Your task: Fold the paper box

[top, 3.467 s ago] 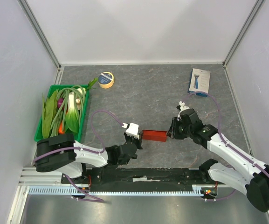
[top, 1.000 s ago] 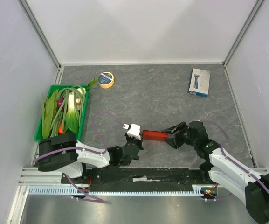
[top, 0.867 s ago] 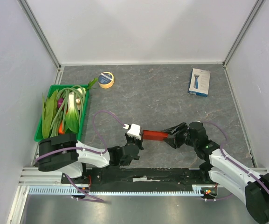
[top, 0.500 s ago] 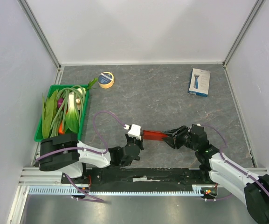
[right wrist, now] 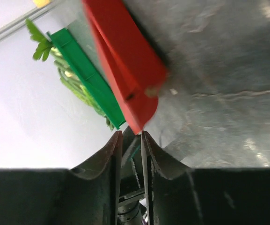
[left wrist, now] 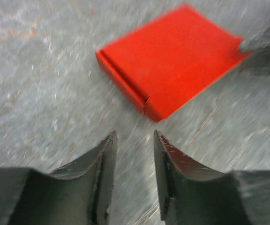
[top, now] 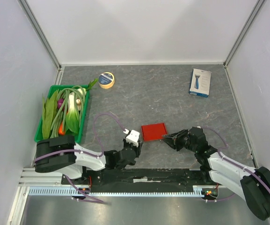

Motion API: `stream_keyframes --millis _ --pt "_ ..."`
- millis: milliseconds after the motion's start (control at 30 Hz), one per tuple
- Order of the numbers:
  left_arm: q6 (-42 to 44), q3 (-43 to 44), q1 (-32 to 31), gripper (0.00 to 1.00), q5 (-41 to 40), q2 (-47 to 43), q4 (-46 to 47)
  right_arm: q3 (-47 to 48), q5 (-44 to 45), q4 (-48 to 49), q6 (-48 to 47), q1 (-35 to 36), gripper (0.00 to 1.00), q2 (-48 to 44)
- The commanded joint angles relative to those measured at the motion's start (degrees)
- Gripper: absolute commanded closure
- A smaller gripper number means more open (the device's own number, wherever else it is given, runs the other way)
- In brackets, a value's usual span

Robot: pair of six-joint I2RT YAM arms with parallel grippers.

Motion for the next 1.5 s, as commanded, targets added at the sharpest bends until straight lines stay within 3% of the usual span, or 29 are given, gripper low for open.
stream_keyframes --millis 0,233,400,500,567,633,733,767,833,967,1167,1300,1367,1467 --pt "-1.47 -3.79 -0.54 0.51 5.51 -3.29 -3.74 -5.44 2.05 -0.41 -0.12 0.35 0.72 1.69" --pt "0.39 -5.2 -0.45 0.45 14.39 -11.71 -7.06 -1.84 0.84 -2.24 -3.97 0.26 0.65 1.86" --pt "-3.83 -7.05 0.51 0.34 17.56 -25.78 -14.52 2.9 -0.93 -9.52 -18.6 0.26 0.42 -0.24" --pt "-6.82 -2.84 7.44 0.29 23.34 -31.95 -23.49 8.35 -0.32 -18.38 -30.56 0.35 0.27 -1.48" --pt "-9.28 -0.82 17.18 0.23 34.75 -32.22 -23.95 12.81 -0.85 -21.3 -38.48 0.87 0.25 -1.48" --pt "-10.78 1.29 25.86 0.21 43.53 -29.86 -23.69 16.17 0.47 -26.67 -49.96 2.71 0.24 -0.52" --pt "-9.65 8.49 33.71 0.2 52.76 -18.37 -24.12 23.99 6.16 -32.83 -63.16 9.82 0.23 3.33" --pt "-8.94 13.12 34.96 0.16 55.07 -14.94 -24.3 27.83 8.27 -36.75 -65.83 13.93 0.23 4.83" --pt "-4.84 18.33 37.16 0.1 60.25 -4.92 -25.7 29.54 11.02 -38.29 -66.04 15.73 0.24 8.0" --pt "2.65 27.56 37.52 0.1 62.47 6.34 -26.32 25.59 9.26 -30.4 -59.9 15.73 0.33 7.49" --pt "10.74 34.52 37.61 0.13 66.6 17.52 -29.05 27.08 14.7 -34.48 -62.86 15.64 0.37 8.01" --pt "10.59 33.66 37.52 0.18 67.23 18.24 -29.14 30.85 21.83 -43.64 -70.76 15.73 0.25 8.28" --pt "9.52 29.45 37.7 0.16 67.84 15.08 -23.0 32.17 21.66 -44.79 -72.18 15.73 0.21 7.58" --pt "9.7 30.74 37.7 0.18 65.66 14.63 -27.27 34.46 18.76 -45.83 -74.38 15.82 0.19 7.14"
